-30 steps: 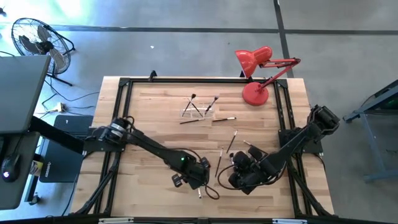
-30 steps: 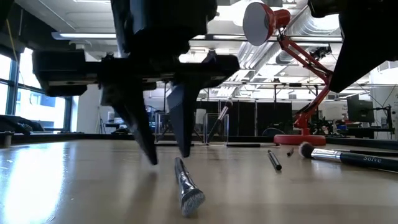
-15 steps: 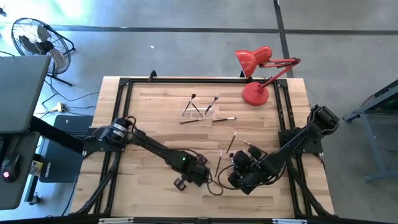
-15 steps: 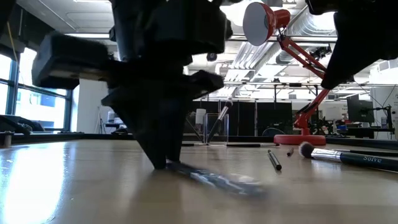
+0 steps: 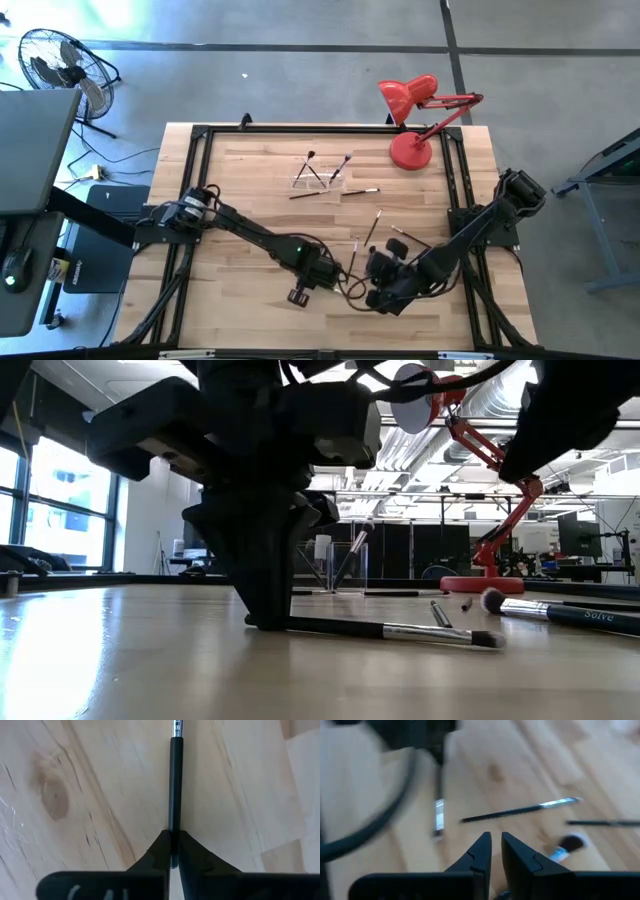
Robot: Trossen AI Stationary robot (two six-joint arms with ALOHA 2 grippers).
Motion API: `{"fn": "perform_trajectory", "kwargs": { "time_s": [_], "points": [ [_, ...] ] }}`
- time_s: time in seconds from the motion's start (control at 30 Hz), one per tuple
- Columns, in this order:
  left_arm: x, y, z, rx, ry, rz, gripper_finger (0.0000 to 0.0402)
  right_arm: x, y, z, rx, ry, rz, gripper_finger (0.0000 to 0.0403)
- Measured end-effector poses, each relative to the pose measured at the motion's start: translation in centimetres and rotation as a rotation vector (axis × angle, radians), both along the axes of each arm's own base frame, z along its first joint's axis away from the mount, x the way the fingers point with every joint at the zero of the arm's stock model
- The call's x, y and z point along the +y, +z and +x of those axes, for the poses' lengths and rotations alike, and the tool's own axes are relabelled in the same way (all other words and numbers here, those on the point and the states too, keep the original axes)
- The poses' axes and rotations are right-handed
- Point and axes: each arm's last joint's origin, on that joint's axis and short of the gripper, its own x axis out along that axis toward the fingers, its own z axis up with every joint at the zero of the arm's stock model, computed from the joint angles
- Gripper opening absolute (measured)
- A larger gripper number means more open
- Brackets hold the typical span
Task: Put items in baskets/containers
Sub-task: Put the black foundation brush into the transparent organizer
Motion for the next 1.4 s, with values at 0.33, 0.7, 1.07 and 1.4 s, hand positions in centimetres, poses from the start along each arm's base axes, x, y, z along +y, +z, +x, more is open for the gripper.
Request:
{"fn": "perform_trajectory", "kwargs": {
  "time_s": [0.33,0.7,1.07,1.4],
  "points": [
    [0.3,0.0,0.4,-0.023,0.134,-0.031,0.0010,1.9,-4.5,1.9,0.083,0.157,0.013,0.0109],
    [0.3,0.1,0.9,-0.075,0.164,-0.034,0.0010,2.0,-8.0,3.4,0.095,0.162,-0.045,0.0180],
    [0.3,0.1,1.0,-0.078,0.167,-0.039,0.0009,1.7,-9.7,3.8,0.195,0.225,-0.012,0.0066],
    [0.3,0.2,1.2,-0.084,0.169,-0.095,0.0044,1.7,-9.7,3.7,0.195,0.244,-0.029,0.0028]
  ]
}}
